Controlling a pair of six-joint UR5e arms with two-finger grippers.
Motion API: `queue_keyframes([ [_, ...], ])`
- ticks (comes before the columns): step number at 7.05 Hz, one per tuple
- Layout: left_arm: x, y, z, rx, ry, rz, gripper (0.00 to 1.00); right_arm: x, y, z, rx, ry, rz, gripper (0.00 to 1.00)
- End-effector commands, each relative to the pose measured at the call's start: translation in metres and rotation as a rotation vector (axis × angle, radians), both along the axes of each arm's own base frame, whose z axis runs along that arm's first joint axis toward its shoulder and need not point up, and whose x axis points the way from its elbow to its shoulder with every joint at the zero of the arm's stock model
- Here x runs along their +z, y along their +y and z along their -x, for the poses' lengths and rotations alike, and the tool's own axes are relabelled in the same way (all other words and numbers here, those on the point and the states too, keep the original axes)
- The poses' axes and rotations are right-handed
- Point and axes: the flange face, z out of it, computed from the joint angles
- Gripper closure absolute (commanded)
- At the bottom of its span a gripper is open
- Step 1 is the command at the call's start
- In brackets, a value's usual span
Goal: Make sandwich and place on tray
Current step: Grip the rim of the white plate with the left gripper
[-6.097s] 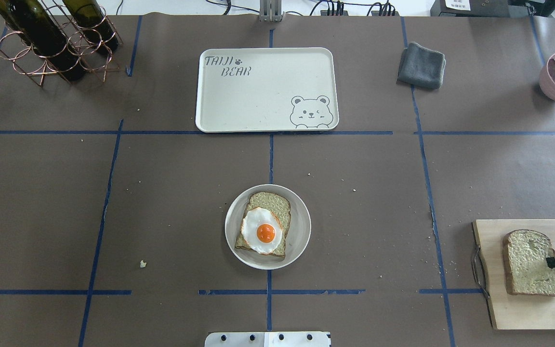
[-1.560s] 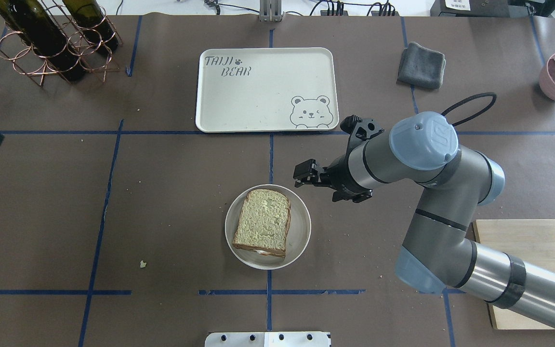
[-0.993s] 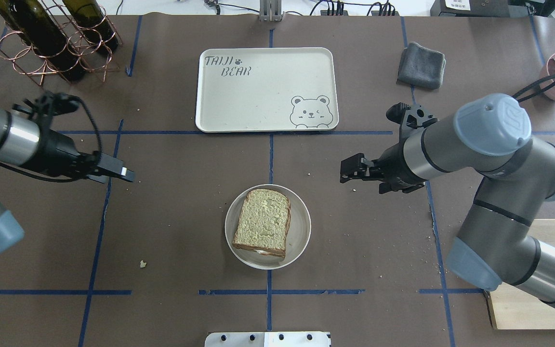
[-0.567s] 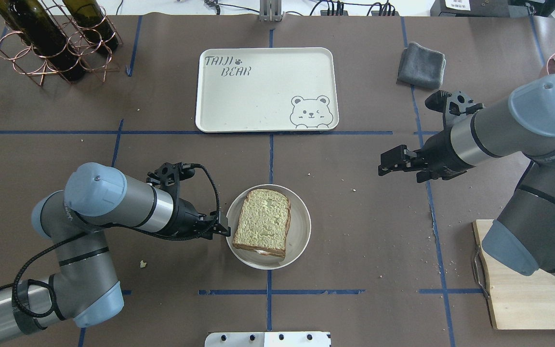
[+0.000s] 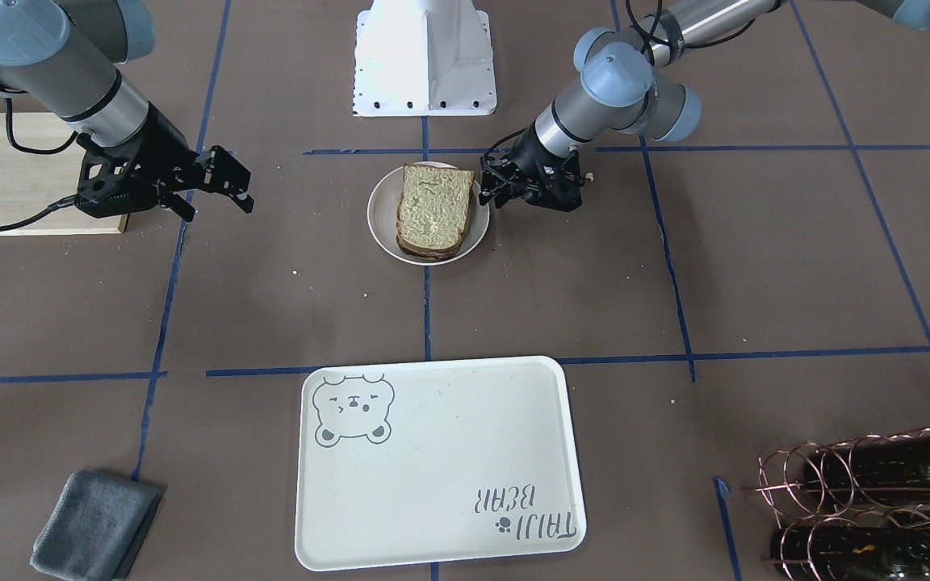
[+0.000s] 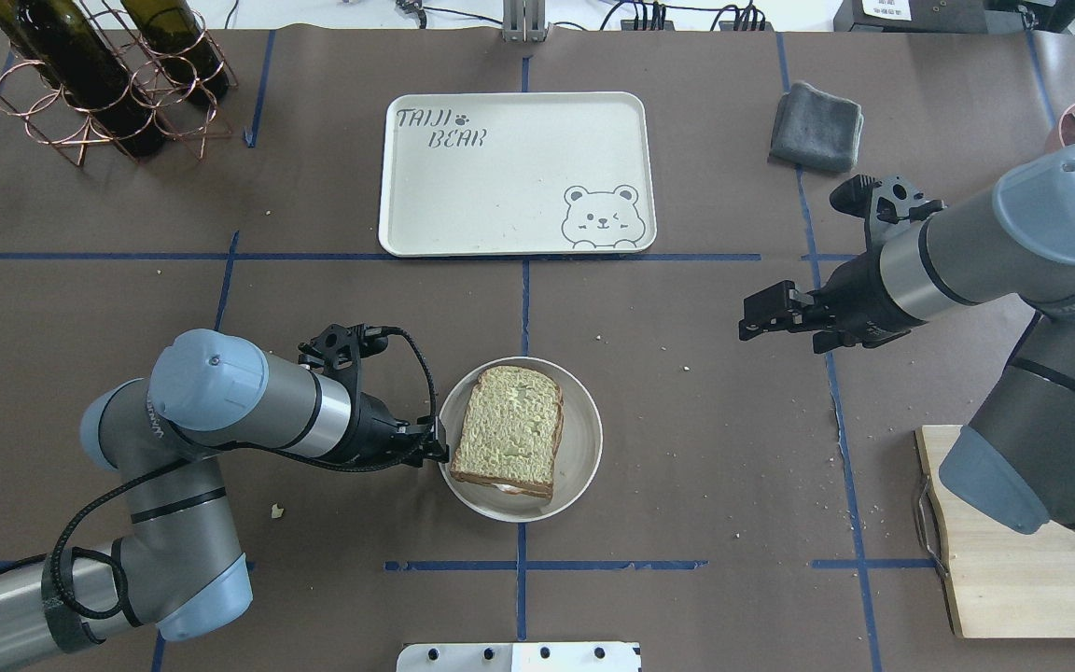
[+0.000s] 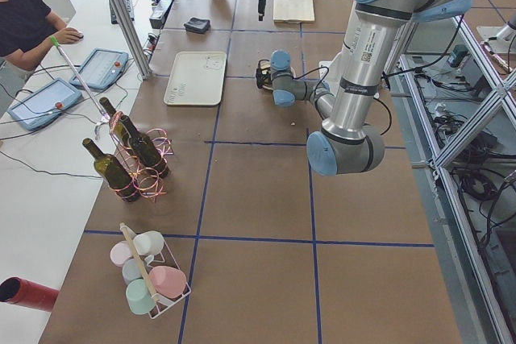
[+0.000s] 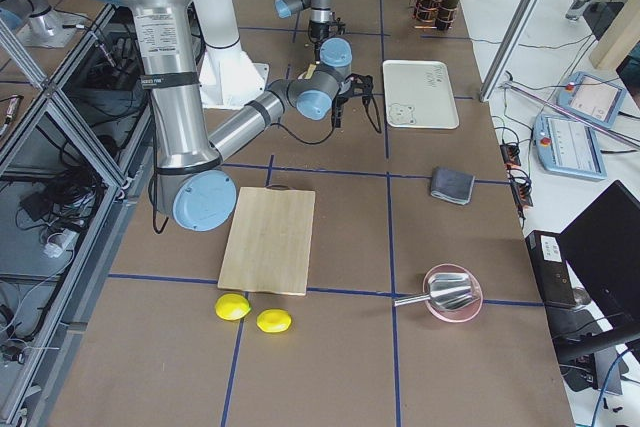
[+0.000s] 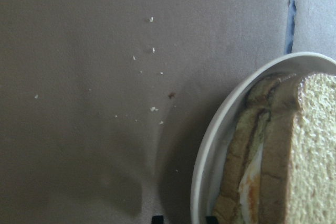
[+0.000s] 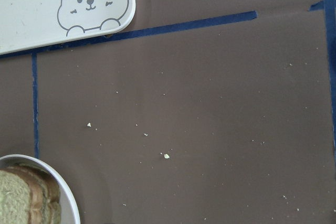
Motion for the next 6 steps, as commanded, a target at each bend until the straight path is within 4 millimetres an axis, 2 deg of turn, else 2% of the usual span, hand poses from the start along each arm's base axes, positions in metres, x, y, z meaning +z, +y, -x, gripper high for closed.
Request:
queue_keyframes([
  [1,-0.004,-0.007,-0.013,-0.022,-0.007,-0.010,0.71,0.001,0.000,0.000,0.002,0.003,0.001,0.00],
  [5,-0.008,-0.010,-0.018,-0.022,-0.004,-0.011,0.74,0.009,0.002,-0.002,0.003,0.013,0.010,0.00],
  [6,-0.005,-0.010,-0.020,-0.021,-0.009,-0.006,0.83,0.013,0.003,-0.001,0.000,0.020,0.013,0.00],
])
